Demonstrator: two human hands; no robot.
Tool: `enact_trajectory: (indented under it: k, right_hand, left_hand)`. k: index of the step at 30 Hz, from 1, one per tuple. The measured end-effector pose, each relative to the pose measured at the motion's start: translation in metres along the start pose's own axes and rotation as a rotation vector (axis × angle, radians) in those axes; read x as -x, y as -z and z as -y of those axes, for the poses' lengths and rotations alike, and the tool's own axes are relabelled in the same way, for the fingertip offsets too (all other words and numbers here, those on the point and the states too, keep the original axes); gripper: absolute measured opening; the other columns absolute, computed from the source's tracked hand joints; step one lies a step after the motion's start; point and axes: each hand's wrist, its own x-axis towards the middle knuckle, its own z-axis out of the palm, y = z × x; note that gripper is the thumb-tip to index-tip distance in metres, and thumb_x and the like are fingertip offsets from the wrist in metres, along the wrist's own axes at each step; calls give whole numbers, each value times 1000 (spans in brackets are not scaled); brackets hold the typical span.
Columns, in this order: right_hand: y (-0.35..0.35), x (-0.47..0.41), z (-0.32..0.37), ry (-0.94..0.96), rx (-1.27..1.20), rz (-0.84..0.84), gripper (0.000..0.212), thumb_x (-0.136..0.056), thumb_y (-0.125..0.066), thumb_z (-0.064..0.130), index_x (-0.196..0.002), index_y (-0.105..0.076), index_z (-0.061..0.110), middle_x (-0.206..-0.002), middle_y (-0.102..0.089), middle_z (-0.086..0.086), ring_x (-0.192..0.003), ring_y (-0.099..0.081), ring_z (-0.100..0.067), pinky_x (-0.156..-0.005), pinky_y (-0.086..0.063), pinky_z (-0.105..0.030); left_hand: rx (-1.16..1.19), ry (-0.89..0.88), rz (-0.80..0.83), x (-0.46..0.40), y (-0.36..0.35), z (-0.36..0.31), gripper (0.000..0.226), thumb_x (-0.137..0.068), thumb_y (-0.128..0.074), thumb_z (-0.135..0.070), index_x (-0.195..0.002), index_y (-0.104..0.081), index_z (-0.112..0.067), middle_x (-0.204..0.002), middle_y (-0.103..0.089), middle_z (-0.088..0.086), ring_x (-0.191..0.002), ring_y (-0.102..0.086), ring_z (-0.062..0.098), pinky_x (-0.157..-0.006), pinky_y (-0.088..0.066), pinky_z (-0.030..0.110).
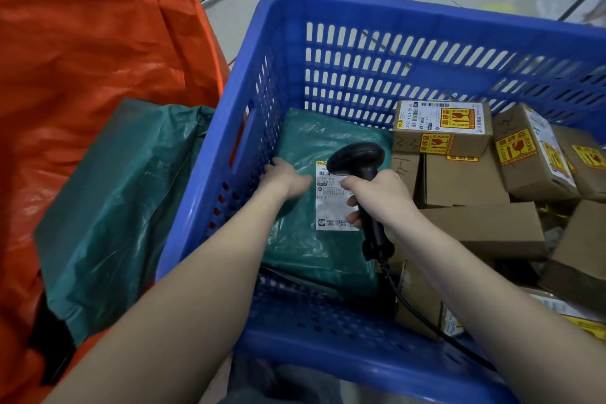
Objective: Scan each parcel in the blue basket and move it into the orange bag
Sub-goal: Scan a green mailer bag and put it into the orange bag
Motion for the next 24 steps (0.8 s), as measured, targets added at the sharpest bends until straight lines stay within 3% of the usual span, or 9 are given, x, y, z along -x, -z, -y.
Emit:
enact_trajectory:
  k: [3, 7, 9, 13, 16, 19, 21, 24]
  right_hand:
    - [5, -12, -7, -25, -52, -52, 18, -84, -64, 18, -78, -60, 2, -76, -63, -11, -61, -65, -25, -61, -58, -38]
    - [17, -30, -17, -73, -4, -87, 23, -84, -65, 24, -94, -63, 4, -90, -61, -10, -80, -57, -24, -61, -42, -28]
    - [23, -36, -23, -124, -30, -60, 24, -85, -65, 23, -102, -59, 7, -92, -60, -7, -81, -55, -22, -59, -41, -27]
    - [25, -49, -32, -200, -39, -30, 34, -83, -68, 24, -111, -59, 6, -103, -63, -11, -95, -60, -28, -81, -52, -38]
    - [23, -55, -30, -183, -65, 10, 32, -83, -68, 24, -110, -59, 9, -103, -64, -10, -93, -59, -26, -69, -46, -30]
    - [23, -60, -30, -168, -94, 29, 29, -83, -68, 26, -107, -60, 12, -102, -64, -7, -94, -60, -25, -79, -49, -33]
    - [19, -61, -32, -167, -117, 51, 27, -82, -68, 27, -105, -61, 14, -99, -66, -7, -94, -62, -25, -85, -49, -36]
    - [12, -62, -33, -120, -91, 70, 16, -82, -68, 25, -94, -63, 16, -91, -64, -5, -86, -59, -22, -76, -45, -31]
  left_hand:
    - [-4, 6, -3, 1, 0, -1, 87, -95, -48, -42, -152, 5, -1, -159, -4, 19, -145, -17, 35, -114, -22, 42]
    - [-5, 12, 9, -1, 0, -2, 86, -96, -47, -42, -151, 4, -1, -159, -3, 20, -144, -16, 36, -114, -23, 43]
    - [5, 16, 23, -2, -2, -2, 87, -95, -47, -44, -151, 5, -2, -159, 0, 19, -145, -14, 36, -114, -22, 43]
    - [67, 13, 24, -7, -4, -1, 95, -92, -52, -50, -152, 5, -3, -160, 0, 18, -146, -13, 33, -116, -19, 40]
    - [161, 22, 11, -16, -8, 3, 103, -85, -61, -54, -153, -1, -6, -158, -12, 16, -143, -23, 33, -115, -26, 40]
    - [280, 26, -14, -22, -10, 6, 106, -76, -67, -57, -153, -9, -13, -154, -27, 12, -138, -33, 31, -113, -31, 44]
    - [316, 29, -18, -22, -10, 5, 106, -75, -67, -57, -153, -9, -15, -154, -28, 11, -139, -32, 31, -113, -29, 45]
    - [319, 25, -38, -21, -10, 0, 110, -76, -68, -57, -154, -4, -15, -157, -21, 12, -143, -25, 32, -116, -25, 44]
